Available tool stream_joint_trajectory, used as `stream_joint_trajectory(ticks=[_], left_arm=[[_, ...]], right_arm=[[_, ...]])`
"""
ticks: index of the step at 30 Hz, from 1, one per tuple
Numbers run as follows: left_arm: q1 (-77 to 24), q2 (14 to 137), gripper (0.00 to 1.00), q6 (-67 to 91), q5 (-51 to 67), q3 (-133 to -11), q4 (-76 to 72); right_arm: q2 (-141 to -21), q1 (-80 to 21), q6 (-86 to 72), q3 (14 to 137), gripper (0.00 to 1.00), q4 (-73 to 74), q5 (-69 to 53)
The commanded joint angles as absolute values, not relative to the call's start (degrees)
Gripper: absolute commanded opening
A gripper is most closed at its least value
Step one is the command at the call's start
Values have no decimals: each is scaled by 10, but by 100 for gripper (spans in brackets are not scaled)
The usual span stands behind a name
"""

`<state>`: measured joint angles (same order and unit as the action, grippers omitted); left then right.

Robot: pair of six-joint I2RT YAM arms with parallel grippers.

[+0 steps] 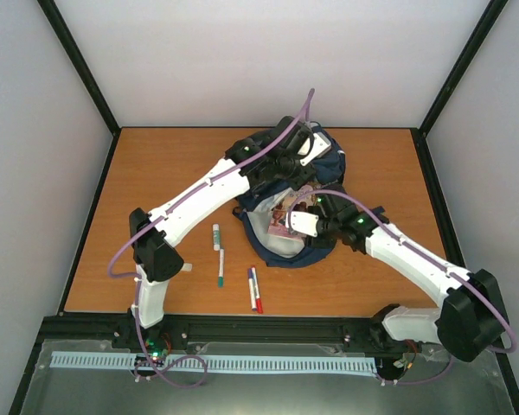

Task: Pack the student bag
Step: Place the book in the student bag.

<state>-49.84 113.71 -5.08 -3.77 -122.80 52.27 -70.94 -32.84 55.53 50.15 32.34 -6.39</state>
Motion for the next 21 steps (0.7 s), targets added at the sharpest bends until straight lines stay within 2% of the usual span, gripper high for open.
stream_joint_trajectory(ticks=[1,7,21], left_arm=[[-494,1089,1,-37,-31,-1239,466],[-494,1087,1,-39,-32,-1238,467],[-495,1076,1,-44,-24,-1216,464]], right_arm=[[-732,-361,575,488,62,279,7],[-760,-384,588,485,68,270,33],[-793,-383,648,473,64,207,141]])
